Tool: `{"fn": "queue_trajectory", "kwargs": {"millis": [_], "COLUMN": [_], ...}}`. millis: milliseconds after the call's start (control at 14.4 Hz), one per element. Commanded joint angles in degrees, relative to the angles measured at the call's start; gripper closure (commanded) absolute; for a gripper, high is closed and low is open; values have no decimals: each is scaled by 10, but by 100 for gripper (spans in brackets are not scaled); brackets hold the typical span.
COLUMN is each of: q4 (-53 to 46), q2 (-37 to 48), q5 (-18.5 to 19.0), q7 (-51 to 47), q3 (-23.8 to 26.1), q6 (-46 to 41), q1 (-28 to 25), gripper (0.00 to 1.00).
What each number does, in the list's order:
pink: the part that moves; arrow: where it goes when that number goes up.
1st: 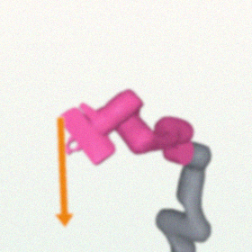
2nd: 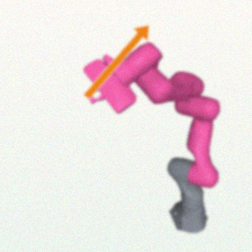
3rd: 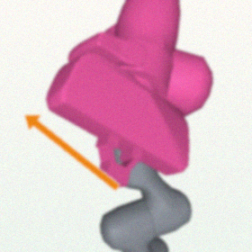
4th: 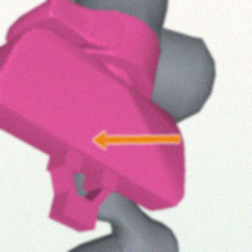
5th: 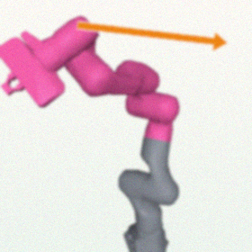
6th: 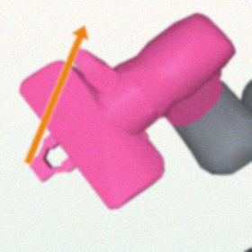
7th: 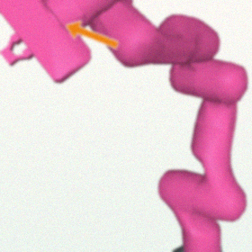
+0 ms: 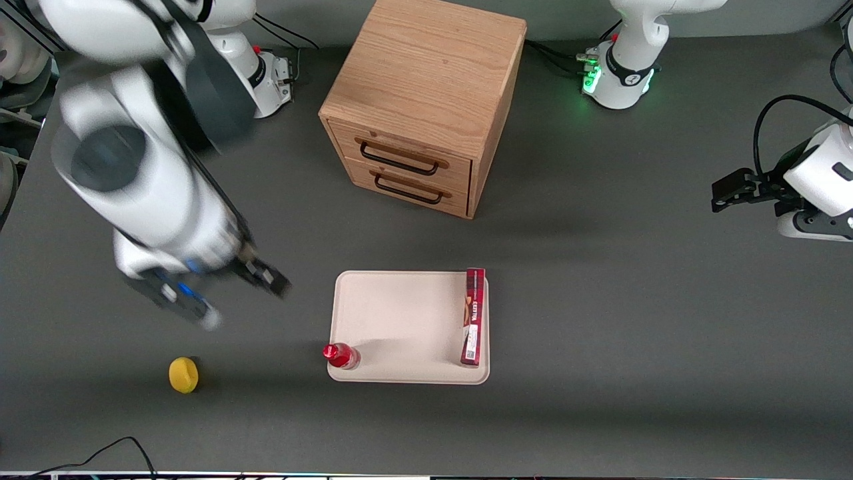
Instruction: Place coke bottle on tray
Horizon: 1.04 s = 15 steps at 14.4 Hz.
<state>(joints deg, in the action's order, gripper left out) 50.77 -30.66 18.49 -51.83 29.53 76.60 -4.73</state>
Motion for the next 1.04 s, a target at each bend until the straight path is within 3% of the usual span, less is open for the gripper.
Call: {"fn": "queue_trajectory", "kwargs": {"millis": [0, 139, 208, 556, 972], "q4": [105, 199, 264, 544, 524], "q2": [129, 232, 283, 458, 453], "q5": [-83, -167, -191, -195, -195], "q7": [121, 204, 258, 374, 357], "q3": [-56, -150, -194, -275, -281], "q6": [-46, -51, -44, 84, 77], "q1": [35, 36, 37, 36, 38], "gripper": [0, 0, 0, 0, 0]}}
